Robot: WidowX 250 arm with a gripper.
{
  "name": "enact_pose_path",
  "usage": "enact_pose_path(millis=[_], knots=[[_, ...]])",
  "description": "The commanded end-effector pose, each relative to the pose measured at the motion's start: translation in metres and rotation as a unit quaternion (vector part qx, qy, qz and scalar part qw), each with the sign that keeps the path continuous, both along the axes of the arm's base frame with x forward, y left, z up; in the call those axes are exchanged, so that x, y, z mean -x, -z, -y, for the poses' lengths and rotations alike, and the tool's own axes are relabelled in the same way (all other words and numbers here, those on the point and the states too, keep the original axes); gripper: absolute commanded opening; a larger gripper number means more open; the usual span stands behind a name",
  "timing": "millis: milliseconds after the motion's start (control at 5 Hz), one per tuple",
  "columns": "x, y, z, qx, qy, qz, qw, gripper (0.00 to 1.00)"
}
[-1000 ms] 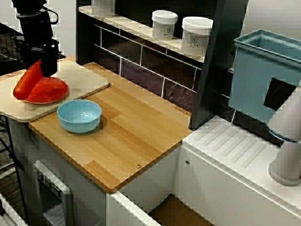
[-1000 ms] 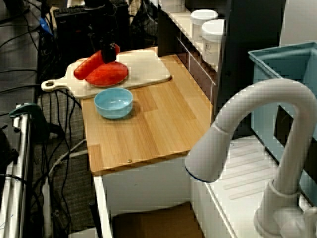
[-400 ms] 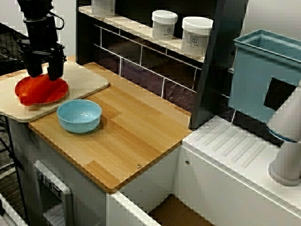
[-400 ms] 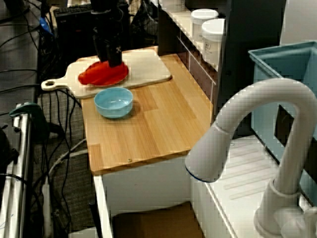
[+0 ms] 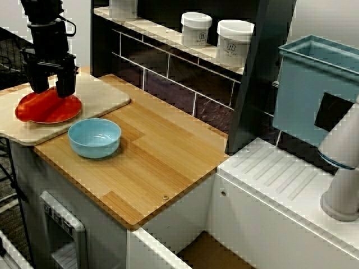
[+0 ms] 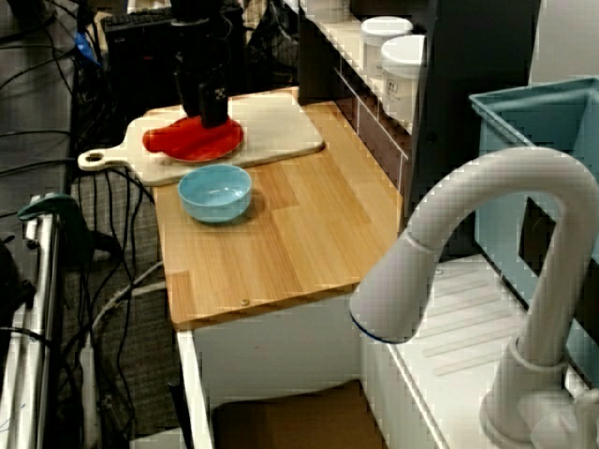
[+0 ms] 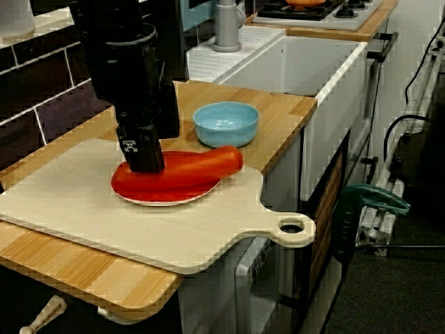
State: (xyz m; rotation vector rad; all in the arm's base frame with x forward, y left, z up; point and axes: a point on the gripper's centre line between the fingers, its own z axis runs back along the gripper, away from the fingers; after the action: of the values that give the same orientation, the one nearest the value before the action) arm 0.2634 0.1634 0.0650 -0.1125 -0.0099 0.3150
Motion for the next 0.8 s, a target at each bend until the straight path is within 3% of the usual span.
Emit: enact_pose_path(millis=[0, 200, 600], knots=[[0.012, -0.024, -0.008, 0.000, 0.007, 0.026, 0.9996, 1.00], [0.023, -0.029, -0.007, -0.006, 0.013, 0.034, 0.9993, 1.00], [0.034, -0.015, 0.001, -0.021, 0.006, 0.041, 0.9989, 1.00]])
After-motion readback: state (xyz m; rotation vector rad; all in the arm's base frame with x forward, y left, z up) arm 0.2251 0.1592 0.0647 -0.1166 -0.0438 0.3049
